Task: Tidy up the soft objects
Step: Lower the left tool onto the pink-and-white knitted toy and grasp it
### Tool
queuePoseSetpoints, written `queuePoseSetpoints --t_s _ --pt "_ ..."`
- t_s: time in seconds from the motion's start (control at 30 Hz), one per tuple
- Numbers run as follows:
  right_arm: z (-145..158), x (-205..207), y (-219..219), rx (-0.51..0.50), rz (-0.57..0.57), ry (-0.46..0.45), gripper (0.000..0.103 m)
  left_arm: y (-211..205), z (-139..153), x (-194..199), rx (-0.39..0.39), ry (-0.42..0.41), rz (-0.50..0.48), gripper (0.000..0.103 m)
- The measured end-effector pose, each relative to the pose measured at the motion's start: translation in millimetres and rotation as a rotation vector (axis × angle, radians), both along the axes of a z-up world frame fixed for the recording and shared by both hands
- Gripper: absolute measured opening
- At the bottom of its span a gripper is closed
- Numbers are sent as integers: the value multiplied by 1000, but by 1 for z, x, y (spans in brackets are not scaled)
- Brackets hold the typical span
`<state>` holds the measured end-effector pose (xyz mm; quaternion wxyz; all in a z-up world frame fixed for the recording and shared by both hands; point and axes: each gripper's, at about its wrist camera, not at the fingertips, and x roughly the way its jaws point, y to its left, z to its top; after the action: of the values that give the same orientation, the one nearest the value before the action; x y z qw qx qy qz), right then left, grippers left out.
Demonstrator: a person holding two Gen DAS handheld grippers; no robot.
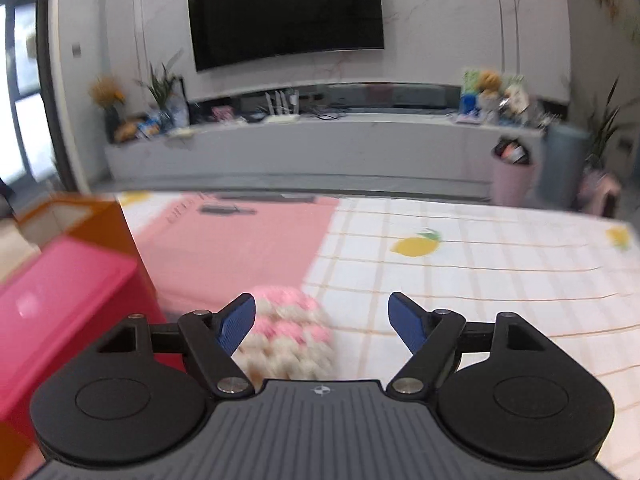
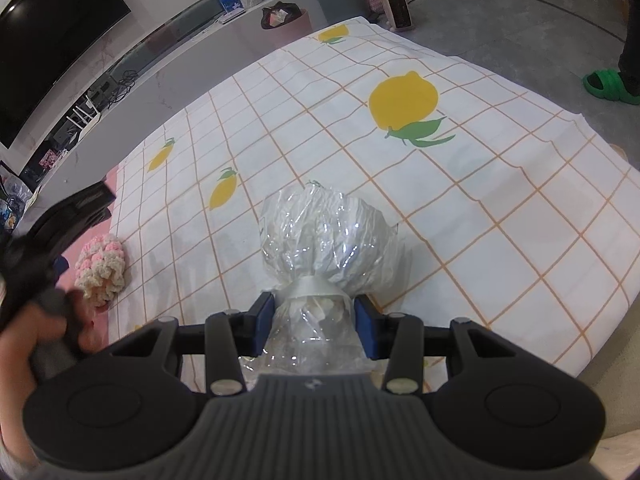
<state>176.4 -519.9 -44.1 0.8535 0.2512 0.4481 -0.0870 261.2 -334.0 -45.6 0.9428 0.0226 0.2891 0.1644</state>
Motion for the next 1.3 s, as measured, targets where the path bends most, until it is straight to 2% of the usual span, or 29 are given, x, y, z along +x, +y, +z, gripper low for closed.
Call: queuePoseSetpoints --t_s 0.1,0.2,0.3,0.4,0.47,0.53,0.6,0.67,0.7,0.83,0.93,1.07,1.13,1.3 --pt "-1 1 1 13 2 1 44 -5 -8 20 65 41 38 90" --pt "-2 2 1 19 2 0 44 -1 -17 37 68 81 76 90" --pt "-1 3 1 30 0 -4 44 -2 -26 49 176 93 153 90" --pt "-1 4 3 28 7 -4 44 1 -34 59 215 120 182 91" --pt "-2 6 4 27 10 -3 44 5 -44 66 177 195 204 91" --pt "-2 7 5 30 8 -6 44 11 -45 63 119 171 209 92" --pt "-1 7 5 31 10 -10 44 10 -48 61 116 168 212 95" --pt "-1 7 6 29 11 -10 44 11 -56 65 85 224 203 102" --pt "0 7 6 27 12 -10 44 11 -57 64 88 194 222 102" --pt "0 7 7 29 16 -11 44 13 -63 61 81 164 212 102" --pt "0 7 7 27 18 -14 44 11 -62 49 69 140 173 89" --pt "1 7 8 23 21 -21 44 -2 -61 34 102 132 105 65" --pt "2 7 9 13 31 -23 43 -8 -62 28 130 133 71 57" --pt "5 5 12 -4 50 -33 43 -18 -64 12 165 115 -25 45"
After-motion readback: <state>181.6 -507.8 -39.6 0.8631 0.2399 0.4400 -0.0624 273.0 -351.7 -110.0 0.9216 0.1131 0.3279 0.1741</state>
